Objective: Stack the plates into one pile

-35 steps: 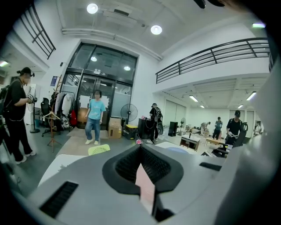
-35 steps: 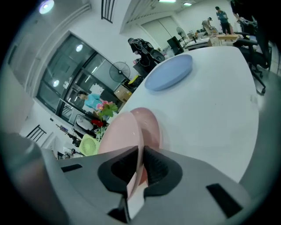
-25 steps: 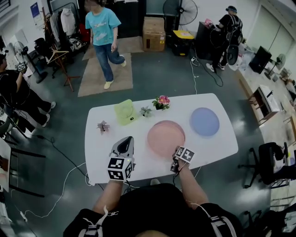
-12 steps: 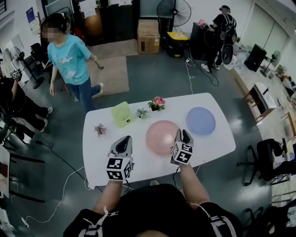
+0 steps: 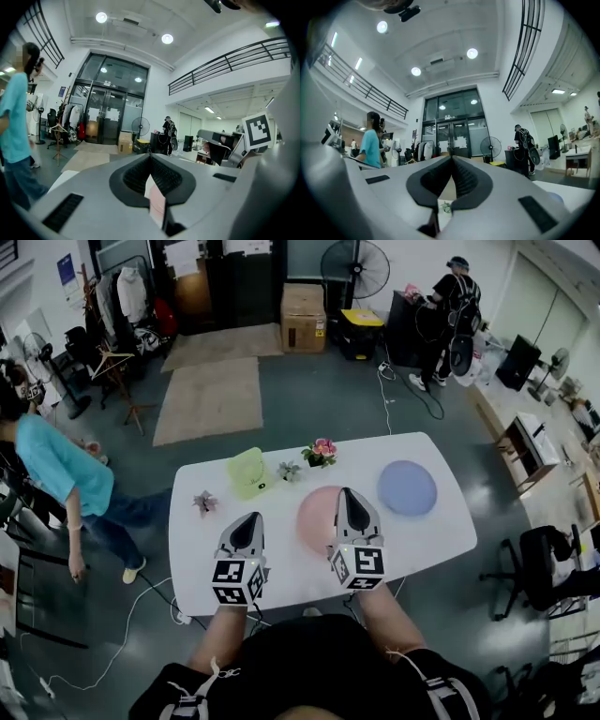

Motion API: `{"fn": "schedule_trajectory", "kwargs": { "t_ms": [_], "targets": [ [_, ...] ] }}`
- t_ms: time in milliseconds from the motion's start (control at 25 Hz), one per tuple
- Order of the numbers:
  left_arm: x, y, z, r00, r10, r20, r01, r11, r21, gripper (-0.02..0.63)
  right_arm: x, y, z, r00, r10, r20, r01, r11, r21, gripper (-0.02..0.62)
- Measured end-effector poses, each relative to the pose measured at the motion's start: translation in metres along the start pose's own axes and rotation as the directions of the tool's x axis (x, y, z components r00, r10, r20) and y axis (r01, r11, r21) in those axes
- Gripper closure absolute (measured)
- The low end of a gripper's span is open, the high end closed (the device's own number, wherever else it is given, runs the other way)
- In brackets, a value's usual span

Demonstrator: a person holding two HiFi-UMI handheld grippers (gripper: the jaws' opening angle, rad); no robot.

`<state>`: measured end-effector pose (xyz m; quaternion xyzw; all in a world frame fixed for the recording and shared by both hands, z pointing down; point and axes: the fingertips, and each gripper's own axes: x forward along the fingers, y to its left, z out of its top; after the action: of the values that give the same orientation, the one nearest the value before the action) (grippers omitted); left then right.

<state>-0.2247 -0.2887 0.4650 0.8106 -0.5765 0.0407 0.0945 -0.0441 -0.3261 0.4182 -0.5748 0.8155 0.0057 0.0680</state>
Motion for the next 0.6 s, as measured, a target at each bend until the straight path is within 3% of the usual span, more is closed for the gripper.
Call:
{"fn": "schedule_trajectory", "kwargs": {
  "t_ms": [360, 600],
  "targets": [
    [-0.021, 0.034, 0.014, 1.0, 0.021, 0.022, -0.021, 1.0, 0.003, 0.594, -0.002, 0.044, 0.005, 0.999, 0.041, -0.012, -0.041, 0.999, -0.028, 0.584],
    [-0.035, 0.049, 0.01, 0.999, -0.045, 0.023, 0.046, 0.999, -0.014, 0.594, -0.004, 0.076, 0.004, 1.0, 0.014, -0.026, -0.014, 1.0, -0.015, 0.584]
  ]
}}
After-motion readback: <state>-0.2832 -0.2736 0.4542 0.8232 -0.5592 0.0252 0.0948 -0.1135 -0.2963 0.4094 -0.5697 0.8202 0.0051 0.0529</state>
